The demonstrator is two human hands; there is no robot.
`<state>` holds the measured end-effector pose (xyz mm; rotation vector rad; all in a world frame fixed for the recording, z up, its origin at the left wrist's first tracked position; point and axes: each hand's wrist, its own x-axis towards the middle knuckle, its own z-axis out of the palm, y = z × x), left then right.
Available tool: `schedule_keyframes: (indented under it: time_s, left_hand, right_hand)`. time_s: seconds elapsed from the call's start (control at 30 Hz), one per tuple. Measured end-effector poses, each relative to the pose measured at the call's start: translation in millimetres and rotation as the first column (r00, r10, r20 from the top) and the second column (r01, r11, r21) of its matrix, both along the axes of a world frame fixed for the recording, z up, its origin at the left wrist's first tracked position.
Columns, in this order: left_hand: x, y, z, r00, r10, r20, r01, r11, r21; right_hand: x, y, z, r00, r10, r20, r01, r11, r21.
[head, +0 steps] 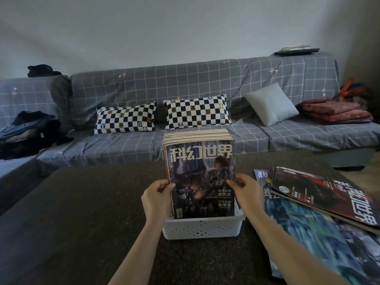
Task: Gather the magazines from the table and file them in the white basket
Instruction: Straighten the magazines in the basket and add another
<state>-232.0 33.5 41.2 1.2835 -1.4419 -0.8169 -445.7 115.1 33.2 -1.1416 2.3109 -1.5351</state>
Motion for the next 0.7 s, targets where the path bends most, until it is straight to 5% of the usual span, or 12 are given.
schedule_keyframes:
  time_s: [0.7]
  left_hand:
    - [1,-9,-9,1.0,0.009,0.006,-0.009,1.0,-0.021]
  right_hand:
    - [10,-12,-6,0.999,-0.001,0.041,0.005,0.995,-0.096]
